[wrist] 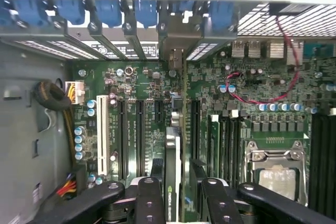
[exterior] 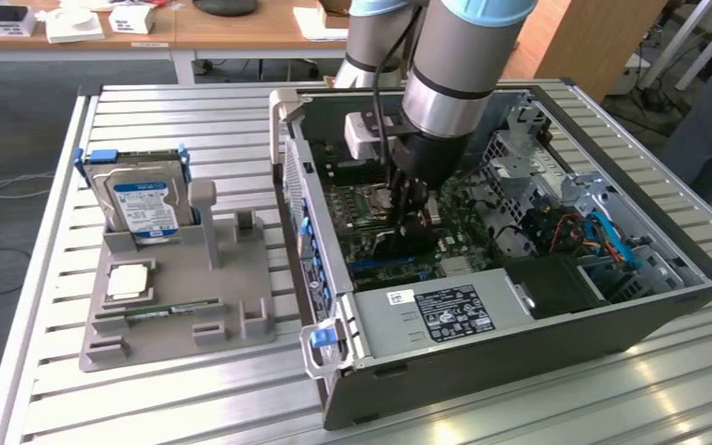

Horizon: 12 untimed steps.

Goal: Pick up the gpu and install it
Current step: 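Insert the gpu into the slot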

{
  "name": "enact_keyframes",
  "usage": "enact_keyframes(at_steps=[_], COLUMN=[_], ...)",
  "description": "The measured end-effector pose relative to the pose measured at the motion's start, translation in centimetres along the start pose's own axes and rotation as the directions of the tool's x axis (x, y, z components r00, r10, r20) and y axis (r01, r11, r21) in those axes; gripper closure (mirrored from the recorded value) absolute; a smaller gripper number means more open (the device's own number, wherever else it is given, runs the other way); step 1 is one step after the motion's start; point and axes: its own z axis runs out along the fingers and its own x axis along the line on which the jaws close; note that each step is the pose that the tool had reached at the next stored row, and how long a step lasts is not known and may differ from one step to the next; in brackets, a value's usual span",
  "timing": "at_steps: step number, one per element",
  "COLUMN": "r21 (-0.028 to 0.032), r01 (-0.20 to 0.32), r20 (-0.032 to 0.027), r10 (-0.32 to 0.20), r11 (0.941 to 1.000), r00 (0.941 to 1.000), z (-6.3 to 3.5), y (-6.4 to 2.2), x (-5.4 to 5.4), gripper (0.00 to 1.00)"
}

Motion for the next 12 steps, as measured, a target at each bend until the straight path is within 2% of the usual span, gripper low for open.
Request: enact_keyframes(at_steps=[6,12], r21=[0.0,0.0002], r01=[0.0,0.0], r20=[0.0001,0.0006], r10=[0.0,0.0], r11=[1.0,1.0], r00=[1.0,1.0], z=[-1.51,-2.22], y=[0.01,0.02], x=[0.0,-0.1], gripper=[0.65,0.65])
